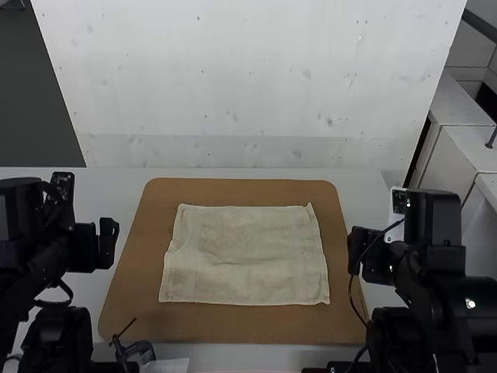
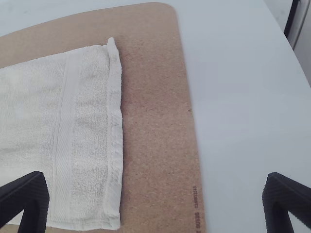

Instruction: Fold the towel.

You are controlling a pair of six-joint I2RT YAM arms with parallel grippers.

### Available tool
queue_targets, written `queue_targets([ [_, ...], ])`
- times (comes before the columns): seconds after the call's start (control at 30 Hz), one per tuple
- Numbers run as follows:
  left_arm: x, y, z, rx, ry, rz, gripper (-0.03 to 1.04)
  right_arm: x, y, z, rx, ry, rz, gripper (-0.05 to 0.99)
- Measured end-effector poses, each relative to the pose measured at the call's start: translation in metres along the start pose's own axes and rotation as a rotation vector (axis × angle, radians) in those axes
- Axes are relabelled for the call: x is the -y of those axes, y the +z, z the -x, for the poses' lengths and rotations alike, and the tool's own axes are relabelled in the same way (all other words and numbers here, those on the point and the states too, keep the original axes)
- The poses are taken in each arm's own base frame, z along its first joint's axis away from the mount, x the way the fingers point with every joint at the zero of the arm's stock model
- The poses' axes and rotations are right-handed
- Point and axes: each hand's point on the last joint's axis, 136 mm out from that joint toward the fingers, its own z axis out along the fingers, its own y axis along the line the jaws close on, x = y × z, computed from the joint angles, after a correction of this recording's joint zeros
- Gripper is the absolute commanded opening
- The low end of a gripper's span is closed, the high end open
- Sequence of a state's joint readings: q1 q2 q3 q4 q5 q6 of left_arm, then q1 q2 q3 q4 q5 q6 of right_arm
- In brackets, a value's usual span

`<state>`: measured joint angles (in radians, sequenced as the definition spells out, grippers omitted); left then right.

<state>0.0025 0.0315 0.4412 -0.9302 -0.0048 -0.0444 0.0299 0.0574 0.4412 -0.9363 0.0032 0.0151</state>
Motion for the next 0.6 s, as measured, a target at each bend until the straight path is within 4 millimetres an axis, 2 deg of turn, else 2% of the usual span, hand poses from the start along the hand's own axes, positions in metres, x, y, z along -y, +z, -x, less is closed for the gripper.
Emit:
queue_targets([
  [0.1,0.003,0.011,0.004,-0.045,0.002,-0.019,0.98,-0.002,0.005,0.014,-0.031,0.003,0.003,0.96],
  [0.2,0.004,0.027,0.009,-0.12,0.003,-0.032,0.97,-0.005,0.021,0.021,-0.113,0.012,0.003,0.96],
  [0.33,0.009,0.052,0.016,-0.246,0.011,-0.056,0.96,-0.01,0.055,0.023,-0.25,0.043,0.016,0.96],
  [0.5,0.031,0.086,0.026,-0.348,0.04,-0.119,0.97,-0.023,0.098,0.027,-0.379,0.031,0.035,0.96],
  [0.6,0.035,0.109,0.029,-0.387,0.018,-0.117,0.97,-0.034,0.125,0.03,-0.423,0.001,0.047,0.96],
])
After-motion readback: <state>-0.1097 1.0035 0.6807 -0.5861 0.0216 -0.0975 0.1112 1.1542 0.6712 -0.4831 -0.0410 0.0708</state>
